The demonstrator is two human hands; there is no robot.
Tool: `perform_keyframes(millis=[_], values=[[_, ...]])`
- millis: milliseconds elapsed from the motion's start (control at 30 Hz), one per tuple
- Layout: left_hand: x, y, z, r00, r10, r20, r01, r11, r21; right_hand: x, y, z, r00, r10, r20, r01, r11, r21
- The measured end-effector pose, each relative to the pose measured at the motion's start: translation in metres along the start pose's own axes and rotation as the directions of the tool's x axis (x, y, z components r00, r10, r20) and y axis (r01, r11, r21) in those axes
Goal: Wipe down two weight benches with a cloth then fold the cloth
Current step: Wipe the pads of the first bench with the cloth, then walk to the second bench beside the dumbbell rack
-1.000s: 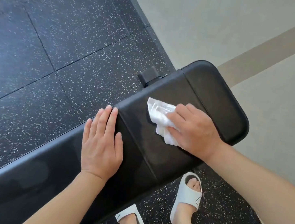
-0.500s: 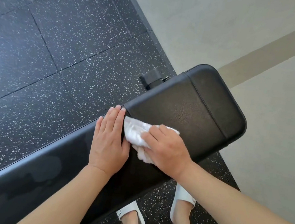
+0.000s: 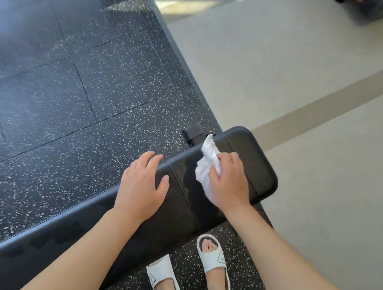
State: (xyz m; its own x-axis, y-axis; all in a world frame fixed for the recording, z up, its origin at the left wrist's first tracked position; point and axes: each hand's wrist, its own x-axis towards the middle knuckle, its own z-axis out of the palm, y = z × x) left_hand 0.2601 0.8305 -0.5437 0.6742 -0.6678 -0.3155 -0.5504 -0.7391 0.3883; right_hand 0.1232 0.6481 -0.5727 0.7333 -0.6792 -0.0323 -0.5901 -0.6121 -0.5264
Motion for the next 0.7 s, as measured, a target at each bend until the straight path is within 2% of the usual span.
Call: perform_keyframes(millis=[100, 200, 333, 600, 700], values=[[-0.016, 0.021, -0.056, 0.999, -0.006, -0.042, 0.005, 0.999, -0.038, -0.005, -0.046, -0.04, 0.997, 0.071, 0.029, -0.075, 0.988, 0.136], [-0.042, 0.041, -0.109, 0.999, -0.027, -0.035, 0.026, 0.999, -0.043, -0.016, -0.085, -0.088, 0.996, 0.085, 0.02, -0.087, 0.981, 0.171], [-0.079, 0.069, -0.168, 0.999, 0.009, -0.053, -0.012, 0.998, -0.054, -0.031, -0.122, -0.154, 0.999, 0.002, -0.036, 0.004, 0.987, 0.163], [-0.142, 0.117, -0.265, 0.993, 0.024, -0.119, -0.044, 0.983, -0.176, -0.061, -0.166, -0.273, 0.998, 0.036, -0.053, -0.023, 0.973, 0.231], [-0.161, 0.131, -0.299, 0.987, 0.027, -0.159, -0.057, 0.981, -0.188, -0.065, -0.184, -0.315, 0.997, -0.023, -0.07, 0.037, 0.976, 0.216]])
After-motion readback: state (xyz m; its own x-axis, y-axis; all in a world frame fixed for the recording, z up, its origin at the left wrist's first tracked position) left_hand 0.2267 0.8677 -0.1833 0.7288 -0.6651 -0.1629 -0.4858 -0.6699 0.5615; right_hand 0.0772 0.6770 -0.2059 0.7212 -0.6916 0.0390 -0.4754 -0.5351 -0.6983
